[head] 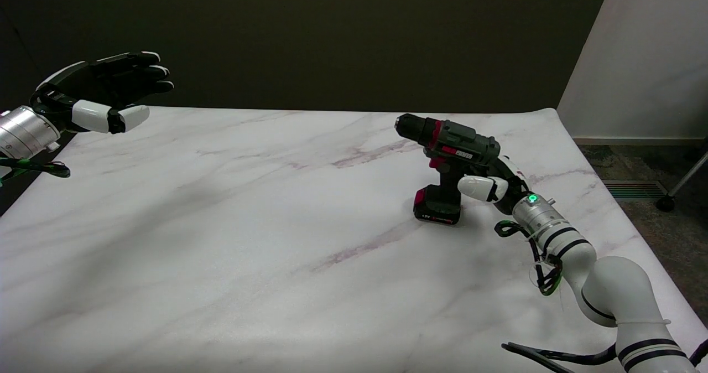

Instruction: Pick up the power screwdriver.

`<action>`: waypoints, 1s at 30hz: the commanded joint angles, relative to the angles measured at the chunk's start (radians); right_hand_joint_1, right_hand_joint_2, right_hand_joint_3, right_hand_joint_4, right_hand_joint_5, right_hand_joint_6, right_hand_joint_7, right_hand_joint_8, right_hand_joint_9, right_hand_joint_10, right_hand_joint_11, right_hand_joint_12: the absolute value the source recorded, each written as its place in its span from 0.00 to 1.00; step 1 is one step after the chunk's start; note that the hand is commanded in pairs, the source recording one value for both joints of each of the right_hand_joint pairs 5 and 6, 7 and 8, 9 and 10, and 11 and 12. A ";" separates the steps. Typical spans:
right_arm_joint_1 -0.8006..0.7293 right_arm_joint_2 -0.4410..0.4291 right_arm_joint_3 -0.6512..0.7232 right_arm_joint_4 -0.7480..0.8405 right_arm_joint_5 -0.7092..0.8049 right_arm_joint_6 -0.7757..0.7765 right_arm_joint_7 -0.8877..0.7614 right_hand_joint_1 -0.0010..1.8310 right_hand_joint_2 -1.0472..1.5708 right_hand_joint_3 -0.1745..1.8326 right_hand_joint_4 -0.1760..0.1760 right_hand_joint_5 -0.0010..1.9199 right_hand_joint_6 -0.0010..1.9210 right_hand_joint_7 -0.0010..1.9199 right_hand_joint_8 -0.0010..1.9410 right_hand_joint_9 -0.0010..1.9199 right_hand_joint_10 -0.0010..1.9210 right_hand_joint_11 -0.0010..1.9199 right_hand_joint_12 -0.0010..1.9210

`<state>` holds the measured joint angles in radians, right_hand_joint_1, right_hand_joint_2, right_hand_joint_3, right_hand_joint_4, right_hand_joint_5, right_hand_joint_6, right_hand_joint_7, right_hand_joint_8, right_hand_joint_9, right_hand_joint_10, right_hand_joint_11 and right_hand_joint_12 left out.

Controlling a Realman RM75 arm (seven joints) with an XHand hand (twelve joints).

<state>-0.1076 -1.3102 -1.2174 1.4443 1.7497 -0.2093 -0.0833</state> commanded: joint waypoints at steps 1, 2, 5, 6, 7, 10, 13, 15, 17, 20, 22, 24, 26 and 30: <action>0.050 -0.006 -0.072 -0.016 0.002 0.003 0.000 0.52 0.23 0.35 0.10 0.01 0.01 0.07 0.07 0.08 0.08 0.08 0.08; 0.058 -0.006 -0.078 -0.020 0.002 0.003 0.000 0.52 0.23 0.35 0.10 0.01 0.01 0.07 0.07 0.08 0.08 0.08 0.08; 0.071 -0.006 -0.095 -0.029 0.002 0.002 0.000 0.52 0.23 0.35 0.10 0.01 0.01 0.07 0.07 0.08 0.08 0.08 0.08; 0.074 -0.006 -0.101 -0.030 0.002 0.003 0.000 0.52 0.24 0.35 0.10 0.01 0.01 0.07 0.07 0.08 0.08 0.08 0.08; 0.077 -0.006 -0.106 -0.031 0.002 0.003 0.000 0.52 0.24 0.35 0.10 0.01 0.01 0.07 0.07 0.08 0.08 0.08 0.08; 0.082 -0.006 -0.115 -0.034 0.002 0.003 0.000 0.52 0.24 0.35 0.10 0.01 0.01 0.07 0.07 0.08 0.08 0.08 0.08; 0.083 -0.008 -0.122 -0.035 0.002 0.003 0.000 0.52 0.24 0.35 0.10 0.01 0.01 0.07 0.07 0.08 0.08 0.08 0.08; 0.083 -0.012 -0.124 -0.036 0.002 0.003 0.000 0.52 0.24 0.35 0.10 0.01 0.01 0.07 0.07 0.08 0.08 0.08 0.08; 0.083 -0.016 -0.124 -0.037 0.002 0.003 0.000 0.52 0.24 0.36 0.10 0.01 0.01 0.07 0.07 0.08 0.08 0.08 0.08; 0.082 -0.018 -0.124 -0.038 0.002 0.000 0.000 0.52 0.24 0.36 0.10 0.01 0.01 0.07 0.07 0.08 0.08 0.08 0.08; 0.082 -0.018 -0.126 -0.040 0.002 -0.002 0.000 0.52 0.25 0.36 0.09 0.01 0.01 0.07 0.07 0.09 0.09 0.08 0.08; 0.082 -0.018 -0.126 -0.040 0.002 -0.003 0.000 0.52 0.25 0.36 0.09 0.01 0.01 0.07 0.07 0.09 0.09 0.08 0.08; 0.082 -0.018 -0.126 -0.040 0.002 -0.005 0.000 0.52 0.25 0.36 0.09 0.01 0.01 0.07 0.07 0.09 0.09 0.08 0.08; 0.082 -0.018 -0.126 -0.040 0.002 -0.005 0.000 0.52 0.26 0.36 0.09 0.01 0.01 0.07 0.07 0.10 0.10 0.09 0.09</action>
<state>-0.0349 -1.3234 -1.3263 1.4115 1.7519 -0.2067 -0.0833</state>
